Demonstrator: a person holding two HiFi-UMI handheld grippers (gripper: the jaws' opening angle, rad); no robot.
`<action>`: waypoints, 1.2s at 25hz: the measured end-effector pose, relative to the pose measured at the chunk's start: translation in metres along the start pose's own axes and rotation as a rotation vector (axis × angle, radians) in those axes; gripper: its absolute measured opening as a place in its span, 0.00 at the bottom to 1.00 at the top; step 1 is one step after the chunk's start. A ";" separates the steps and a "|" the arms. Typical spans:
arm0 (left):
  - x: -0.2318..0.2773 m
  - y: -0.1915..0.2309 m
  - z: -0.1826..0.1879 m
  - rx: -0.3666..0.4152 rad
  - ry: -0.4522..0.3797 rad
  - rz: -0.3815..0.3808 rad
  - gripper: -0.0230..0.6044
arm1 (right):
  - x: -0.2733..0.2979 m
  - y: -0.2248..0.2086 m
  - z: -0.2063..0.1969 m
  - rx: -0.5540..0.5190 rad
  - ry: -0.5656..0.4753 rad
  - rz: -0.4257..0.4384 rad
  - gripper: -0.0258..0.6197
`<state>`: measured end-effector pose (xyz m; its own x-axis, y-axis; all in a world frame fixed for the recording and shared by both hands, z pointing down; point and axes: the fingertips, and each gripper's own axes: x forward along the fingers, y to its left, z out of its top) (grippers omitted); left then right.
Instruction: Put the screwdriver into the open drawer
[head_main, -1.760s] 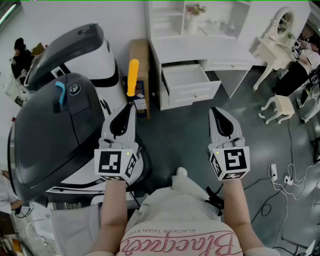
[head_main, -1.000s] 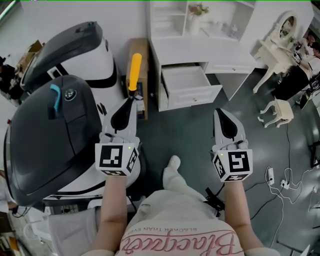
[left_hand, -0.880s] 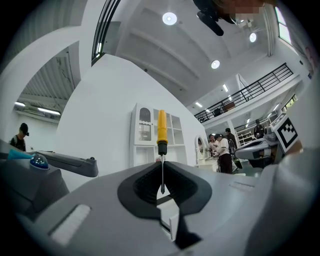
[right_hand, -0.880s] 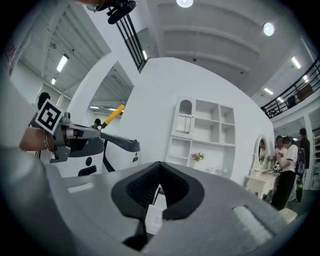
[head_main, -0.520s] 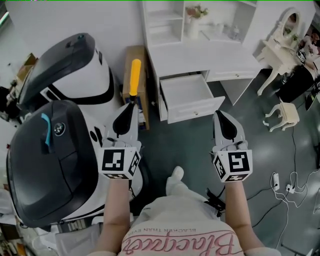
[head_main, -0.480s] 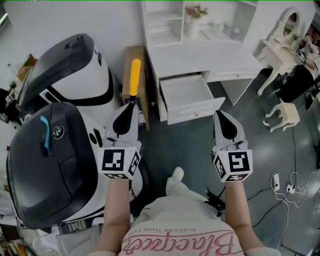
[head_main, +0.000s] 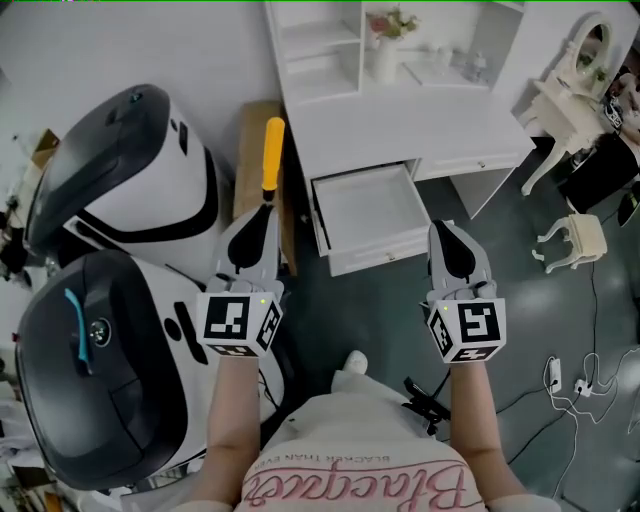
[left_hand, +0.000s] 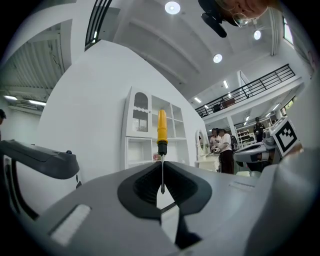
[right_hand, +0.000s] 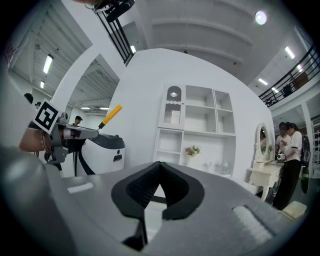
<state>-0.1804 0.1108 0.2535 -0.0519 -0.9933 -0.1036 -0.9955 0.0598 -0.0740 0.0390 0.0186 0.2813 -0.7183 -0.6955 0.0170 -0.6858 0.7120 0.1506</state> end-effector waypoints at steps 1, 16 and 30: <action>0.009 -0.001 -0.001 0.000 0.002 -0.006 0.10 | 0.005 -0.005 -0.002 0.004 0.003 -0.005 0.04; 0.072 -0.028 -0.026 -0.024 0.044 -0.108 0.10 | 0.022 -0.056 -0.031 0.030 0.074 -0.091 0.04; 0.135 -0.028 -0.051 -0.056 0.099 -0.219 0.10 | 0.044 -0.076 -0.056 0.063 0.153 -0.178 0.04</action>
<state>-0.1631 -0.0298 0.2922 0.1609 -0.9870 0.0066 -0.9865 -0.1610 -0.0289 0.0658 -0.0713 0.3262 -0.5631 -0.8134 0.1460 -0.8091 0.5786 0.1029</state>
